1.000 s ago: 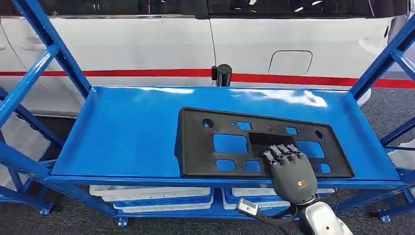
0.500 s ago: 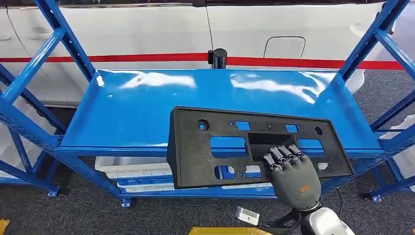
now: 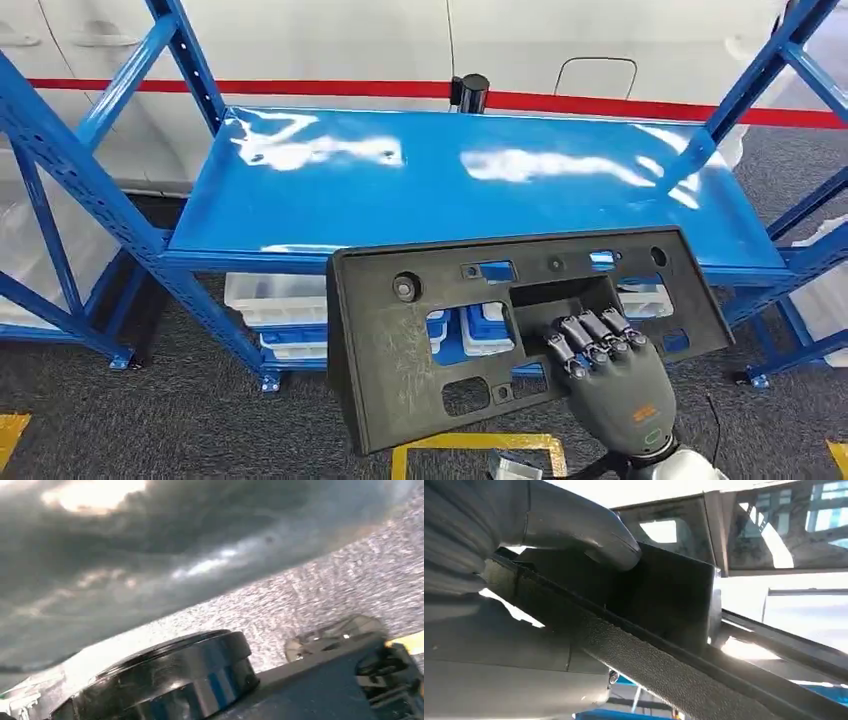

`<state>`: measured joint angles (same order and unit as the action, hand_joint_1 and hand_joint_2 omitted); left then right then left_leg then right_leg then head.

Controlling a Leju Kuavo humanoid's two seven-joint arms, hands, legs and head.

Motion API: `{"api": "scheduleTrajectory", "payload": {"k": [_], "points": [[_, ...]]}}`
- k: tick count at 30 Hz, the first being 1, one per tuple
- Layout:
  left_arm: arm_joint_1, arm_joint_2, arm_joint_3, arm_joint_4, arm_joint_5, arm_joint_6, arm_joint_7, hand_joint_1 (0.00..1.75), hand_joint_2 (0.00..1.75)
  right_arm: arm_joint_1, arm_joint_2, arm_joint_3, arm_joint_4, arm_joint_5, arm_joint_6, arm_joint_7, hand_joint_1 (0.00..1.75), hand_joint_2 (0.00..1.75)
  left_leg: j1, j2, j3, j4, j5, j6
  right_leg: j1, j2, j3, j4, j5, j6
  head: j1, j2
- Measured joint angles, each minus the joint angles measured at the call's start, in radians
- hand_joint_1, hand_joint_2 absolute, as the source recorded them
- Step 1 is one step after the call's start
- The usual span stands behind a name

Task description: Take the parts from the cabinet and place them on the table.

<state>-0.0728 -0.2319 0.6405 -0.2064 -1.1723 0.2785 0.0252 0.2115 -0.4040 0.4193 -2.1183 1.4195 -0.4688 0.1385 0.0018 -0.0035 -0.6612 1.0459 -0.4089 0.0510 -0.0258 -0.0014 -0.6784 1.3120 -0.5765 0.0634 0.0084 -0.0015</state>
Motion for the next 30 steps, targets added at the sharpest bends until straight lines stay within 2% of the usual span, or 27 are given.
{"api": "scheduleTrajectory", "payload": {"k": [1,2,3,4,5,6,8,9,10,11,12,13,14,15,16,17,18,19,20,22,23,24,26,27,28,29,30], "points": [[0.000,0.000,0.002,0.000,0.000,0.002,-0.004,0.00,0.00,0.003,-0.003,-0.007,-0.002,-0.010,0.000,0.000,1.75,1.75,0.000,0.000,-0.017,0.000,0.014,-0.002,0.003,0.000,0.050,-0.059,0.032,0.009,0.000,0.000],[0.000,0.000,0.002,0.000,0.000,0.005,-0.004,0.00,0.00,0.004,-0.005,-0.013,-0.005,-0.018,0.000,0.000,1.75,1.75,0.000,0.000,-0.030,0.000,0.027,-0.004,0.007,0.000,0.111,-0.136,0.053,0.011,0.001,0.000],[-0.002,0.000,0.002,0.000,-0.003,0.007,-0.004,0.00,0.00,0.003,-0.008,-0.018,-0.008,-0.026,0.000,-0.002,1.75,1.75,0.000,-0.001,-0.037,0.001,0.038,-0.008,0.010,0.000,0.172,-0.216,0.050,0.003,0.001,0.000],[-0.003,-0.001,0.002,0.000,-0.009,0.009,-0.002,0.00,0.00,0.002,-0.008,-0.023,-0.013,-0.039,0.000,-0.006,1.75,1.75,-0.005,-0.002,-0.045,0.003,0.048,-0.016,0.020,-0.002,0.263,-0.337,0.013,-0.014,0.002,0.000],[-0.002,-0.003,0.002,0.000,-0.010,0.010,-0.001,0.00,0.00,0.005,-0.008,-0.026,-0.016,-0.047,-0.001,-0.009,1.75,1.75,-0.004,0.000,-0.039,-0.005,0.062,-0.022,0.020,-0.002,0.244,-0.329,0.018,-0.012,-0.006,0.000],[-0.002,-0.003,0.002,0.000,-0.010,0.012,0.000,0.00,0.00,0.004,-0.008,-0.028,-0.018,-0.053,-0.003,-0.011,1.75,1.75,-0.001,0.001,-0.039,-0.008,0.073,-0.028,0.023,0.001,0.237,-0.333,0.024,-0.016,0.003,0.000],[0.000,-0.003,0.002,0.001,-0.010,0.013,0.001,0.00,0.00,0.005,-0.009,-0.033,-0.018,-0.055,-0.004,-0.012,1.75,1.75,-0.002,-0.001,-0.042,-0.024,0.102,-0.045,0.023,0.000,0.220,-0.334,0.048,-0.031,0.004,0.000],[0.000,-0.002,0.002,0.001,-0.010,0.015,0.002,0.00,0.00,0.004,-0.008,-0.034,-0.019,-0.062,-0.005,-0.014,1.75,1.75,0.004,-0.002,-0.056,-0.009,0.064,-0.048,0.007,-0.002,0.206,-0.335,0.064,-0.038,0.000,0.000],[0.000,-0.002,0.002,0.001,-0.010,0.015,0.002,0.00,0.00,0.004,-0.008,-0.034,-0.020,-0.074,-0.005,-0.019,1.75,1.75,0.004,0.000,-0.068,0.033,-0.011,-0.051,0.008,-0.002,0.191,-0.336,0.078,-0.050,-0.001,0.000],[0.002,-0.002,0.002,0.001,-0.010,0.015,0.002,0.00,0.00,0.005,-0.006,-0.034,-0.020,-0.093,-0.006,-0.026,1.75,1.75,0.007,-0.001,-0.078,0.099,-0.087,-0.057,0.009,-0.003,0.176,-0.335,0.091,-0.056,-0.007,0.000],[0.002,-0.002,0.002,0.001,-0.010,0.015,0.001,0.00,0.00,0.005,-0.004,-0.034,-0.020,-0.110,-0.006,-0.034,1.75,1.75,0.008,-0.001,-0.085,0.162,-0.136,-0.061,0.009,-0.003,0.165,-0.335,0.102,-0.055,-0.004,0.000],[0.001,-0.002,0.002,0.001,-0.010,0.015,0.000,0.00,0.00,0.005,0.000,-0.034,-0.020,-0.133,-0.007,-0.042,1.75,1.75,0.010,-0.001,-0.090,0.240,-0.166,-0.066,0.010,-0.003,0.149,-0.333,0.116,-0.055,-0.006,0.000],[-0.001,-0.002,0.002,0.001,-0.008,0.015,-0.002,0.00,0.00,0.005,0.003,-0.033,-0.020,-0.160,-0.009,-0.051,1.75,1.75,0.012,0.000,-0.087,0.290,-0.160,-0.069,0.010,-0.002,0.137,-0.330,0.128,-0.052,-0.005,0.000],[-0.001,-0.002,0.002,0.001,-0.005,0.014,-0.002,0.00,0.00,0.005,0.006,-0.033,-0.020,-0.175,-0.010,-0.058,1.75,1.75,0.014,0.000,-0.065,0.297,-0.128,-0.072,0.009,0.001,0.118,-0.326,0.141,-0.049,-0.005,0.000],[-0.001,-0.002,0.003,0.001,0.001,0.013,-0.002,0.00,0.00,0.006,0.009,-0.033,-0.020,-0.190,-0.011,-0.065,1.75,1.75,0.019,-0.001,-0.028,0.269,-0.092,-0.073,0.007,0.010,0.100,-0.323,0.152,-0.042,-0.006,0.000],[-0.001,-0.002,0.005,0.001,0.003,0.013,-0.001,0.00,0.00,0.006,0.012,-0.032,-0.020,-0.204,-0.013,-0.072,1.75,1.75,0.024,-0.006,0.029,0.211,-0.070,-0.075,0.005,0.015,0.084,-0.318,0.160,-0.036,-0.005,0.000],[-0.002,-0.002,0.007,0.001,0.006,0.013,0.003,0.00,0.00,0.006,0.016,-0.031,-0.021,-0.215,-0.015,-0.077,1.75,1.75,0.030,-0.030,0.099,0.129,-0.073,-0.075,0.005,0.020,0.072,-0.309,0.168,-0.031,-0.006,0.000],[-0.002,-0.003,0.010,0.001,0.011,0.014,0.009,0.00,0.00,0.007,0.018,-0.031,-0.022,-0.227,-0.019,-0.084,1.75,1.75,0.034,-0.082,0.164,0.035,-0.129,-0.077,0.007,0.024,0.056,-0.301,0.173,-0.022,-0.006,0.000],[0.001,-0.003,0.014,0.002,0.012,0.015,0.016,0.00,0.00,0.002,0.022,-0.030,-0.022,-0.233,-0.022,-0.088,1.75,1.75,0.031,-0.091,0.177,-0.008,-0.146,-0.071,0.009,0.030,0.051,-0.295,0.181,-0.013,0.002,0.000],[0.002,-0.003,0.020,0.002,0.013,0.018,0.025,0.00,0.00,0.004,0.027,-0.031,-0.022,-0.242,-0.030,-0.091,1.75,1.75,0.011,-0.067,0.166,-0.004,-0.136,-0.053,0.004,0.046,0.040,-0.306,0.208,0.005,0.001,0.000],[0.004,-0.003,0.021,0.002,0.013,0.022,0.039,0.00,0.00,0.005,0.031,-0.030,-0.021,-0.250,-0.030,-0.094,1.75,1.75,0.010,-0.055,0.154,-0.010,-0.123,-0.037,0.000,0.059,0.031,-0.308,0.221,0.015,0.001,0.000],[0.005,-0.003,0.024,0.006,0.013,0.028,0.048,0.00,0.00,0.008,0.034,-0.030,-0.021,-0.258,-0.030,-0.097,1.75,1.75,0.015,-0.036,0.137,-0.013,-0.110,-0.020,-0.010,0.050,0.019,-0.301,0.212,0.012,-0.002,0.000],[0.006,-0.003,0.031,0.006,0.014,0.044,0.054,0.00,0.00,0.010,0.042,-0.031,-0.020,-0.276,-0.030,-0.104,1.75,1.75,0.012,-0.011,0.114,-0.013,-0.085,-0.001,-0.006,0.020,-0.028,-0.211,0.106,-0.010,0.004,0.000],[0.005,-0.003,0.032,0.006,0.014,0.047,0.057,0.00,0.00,0.010,0.045,-0.032,-0.020,-0.279,-0.031,-0.105,1.75,1.75,0.011,0.000,0.098,-0.013,-0.073,0.000,-0.006,0.017,-0.045,-0.140,0.057,-0.014,0.007,0.000],[0.006,-0.004,0.033,0.006,0.014,0.049,0.060,0.00,0.00,0.010,0.047,-0.033,-0.019,-0.282,-0.031,-0.105,1.75,1.75,0.009,0.014,0.079,-0.012,-0.059,0.000,-0.006,0.017,-0.059,-0.066,0.023,-0.012,0.006,0.000],[0.006,-0.005,0.034,0.006,0.014,0.050,0.064,0.00,0.00,0.011,0.049,-0.034,-0.018,-0.283,-0.031,-0.105,1.75,1.75,0.009,0.027,0.061,-0.012,-0.047,0.000,-0.006,0.016,-0.062,-0.014,0.016,-0.003,0.008,0.000],[0.006,-0.005,0.035,0.006,0.014,0.050,0.071,0.00,0.00,0.014,0.051,-0.034,-0.016,-0.283,-0.031,-0.106,1.75,1.75,0.009,0.040,0.043,-0.011,-0.035,-0.002,-0.007,0.015,-0.050,0.006,0.033,0.011,0.007,0.000]]}}
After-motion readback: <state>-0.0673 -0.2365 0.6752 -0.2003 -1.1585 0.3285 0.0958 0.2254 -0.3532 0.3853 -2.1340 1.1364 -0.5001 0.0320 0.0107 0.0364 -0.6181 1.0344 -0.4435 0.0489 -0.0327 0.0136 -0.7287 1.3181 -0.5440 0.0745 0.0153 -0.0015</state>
